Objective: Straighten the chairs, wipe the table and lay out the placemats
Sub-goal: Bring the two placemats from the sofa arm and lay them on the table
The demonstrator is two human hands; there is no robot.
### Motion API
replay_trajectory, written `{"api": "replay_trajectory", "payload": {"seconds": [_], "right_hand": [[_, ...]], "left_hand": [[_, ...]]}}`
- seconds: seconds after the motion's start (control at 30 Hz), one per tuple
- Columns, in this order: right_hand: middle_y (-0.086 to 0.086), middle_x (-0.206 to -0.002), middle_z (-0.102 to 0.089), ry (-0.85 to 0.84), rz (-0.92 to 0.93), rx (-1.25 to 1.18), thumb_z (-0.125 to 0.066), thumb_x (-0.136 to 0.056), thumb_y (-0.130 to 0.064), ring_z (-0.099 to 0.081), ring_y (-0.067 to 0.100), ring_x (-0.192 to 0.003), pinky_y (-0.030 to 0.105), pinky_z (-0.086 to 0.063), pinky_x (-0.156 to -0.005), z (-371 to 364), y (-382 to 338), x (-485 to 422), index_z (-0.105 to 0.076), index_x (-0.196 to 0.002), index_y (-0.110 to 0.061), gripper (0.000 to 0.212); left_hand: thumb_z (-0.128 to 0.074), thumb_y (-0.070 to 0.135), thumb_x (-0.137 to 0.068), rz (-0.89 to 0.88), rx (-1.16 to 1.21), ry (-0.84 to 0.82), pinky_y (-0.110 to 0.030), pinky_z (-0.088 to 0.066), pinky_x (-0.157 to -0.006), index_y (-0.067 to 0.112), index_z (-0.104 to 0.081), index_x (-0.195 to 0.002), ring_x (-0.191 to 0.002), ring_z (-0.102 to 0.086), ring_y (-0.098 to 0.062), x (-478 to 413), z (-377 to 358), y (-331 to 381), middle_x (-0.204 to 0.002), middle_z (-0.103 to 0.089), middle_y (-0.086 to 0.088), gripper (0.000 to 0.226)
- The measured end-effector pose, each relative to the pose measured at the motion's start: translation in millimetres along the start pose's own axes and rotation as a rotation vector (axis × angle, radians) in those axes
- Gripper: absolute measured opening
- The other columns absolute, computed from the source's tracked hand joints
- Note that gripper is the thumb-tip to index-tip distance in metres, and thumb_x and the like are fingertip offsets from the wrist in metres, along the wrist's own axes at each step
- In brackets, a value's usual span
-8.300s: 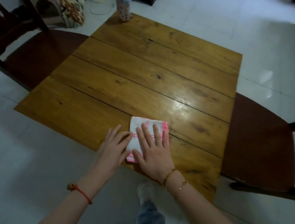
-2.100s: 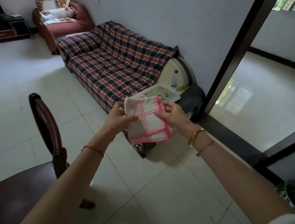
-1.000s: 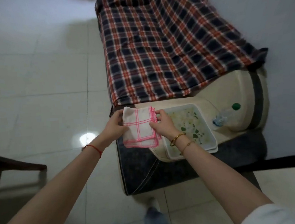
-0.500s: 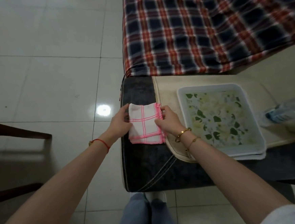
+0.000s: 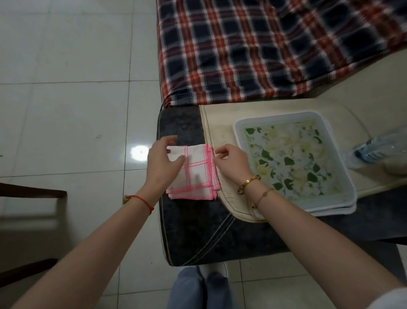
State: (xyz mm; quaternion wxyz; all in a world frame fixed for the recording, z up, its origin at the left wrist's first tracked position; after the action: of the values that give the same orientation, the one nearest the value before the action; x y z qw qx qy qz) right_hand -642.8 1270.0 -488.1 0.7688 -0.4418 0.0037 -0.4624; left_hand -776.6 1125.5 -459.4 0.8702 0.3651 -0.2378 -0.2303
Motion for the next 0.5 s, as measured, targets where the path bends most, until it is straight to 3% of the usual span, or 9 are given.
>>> {"api": "replay_trajectory", "payload": {"seconds": [0.07, 0.13, 0.27, 0.5], "right_hand": [[0.000, -0.093, -0.067, 0.030, -0.005, -0.020, -0.064, -0.087, -0.016, -0.060, 0.012, -0.086, 0.024, -0.048, -0.078, 18.2, -0.1, 2.2, -0.069, -0.103, -0.010, 0.017], [0.003, -0.094, -0.071, 0.076, -0.008, -0.033, -0.064, -0.088, -0.016, -0.060, 0.011, -0.085, 0.024, -0.048, -0.078, 45.1, 1.7, 7.5, -0.072, -0.096, -0.008, 0.014], [0.005, -0.089, -0.071, 0.148, -0.062, -0.033, -0.064, -0.089, -0.018, -0.059, 0.013, -0.080, 0.023, -0.043, -0.073, 102.8, 23.9, 17.0, -0.072, -0.088, -0.006, 0.014], [0.005, -0.096, -0.068, 0.210, -0.145, 0.018, -0.062, -0.091, -0.018, -0.058, 0.015, -0.088, 0.023, -0.043, -0.078, 199.2, 102.1, 23.1, -0.072, -0.097, -0.004, 0.018]], "left_hand": [[-0.071, 0.014, -0.085, -0.031, 0.042, -0.050, -0.008, -0.042, -0.073, 0.015, -0.059, -0.127, -0.100, -0.058, -0.012, 0.4, -5.6, 23.9, -0.121, -0.062, -0.001, 0.043], [-0.071, 0.014, -0.086, -0.042, 0.092, -0.121, -0.004, -0.045, -0.070, 0.013, -0.062, -0.123, -0.097, -0.061, -0.010, 4.0, -15.4, 49.7, -0.115, -0.065, 0.002, 0.038], [-0.070, 0.017, -0.086, -0.037, 0.093, -0.202, -0.025, -0.051, -0.086, 0.016, -0.063, -0.123, -0.105, -0.061, -0.016, 10.9, -44.0, 88.5, -0.116, -0.065, -0.001, 0.038], [-0.070, 0.023, -0.087, 0.039, 0.004, -0.252, -0.033, -0.047, -0.094, 0.018, -0.052, -0.135, -0.120, -0.053, -0.023, 24.1, -117.8, 127.6, -0.136, -0.051, -0.008, 0.051]]}}
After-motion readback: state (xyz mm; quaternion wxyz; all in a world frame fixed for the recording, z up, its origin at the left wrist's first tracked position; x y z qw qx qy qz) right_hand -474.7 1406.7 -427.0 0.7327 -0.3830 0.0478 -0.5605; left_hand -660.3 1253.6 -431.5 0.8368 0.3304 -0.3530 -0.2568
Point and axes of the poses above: each hand's wrist, its own x-axis away from the middle knuckle, its own z-axis out of the back of the hand, y = z × x, the point moved 5 cm from there along -x, towards the middle knuckle
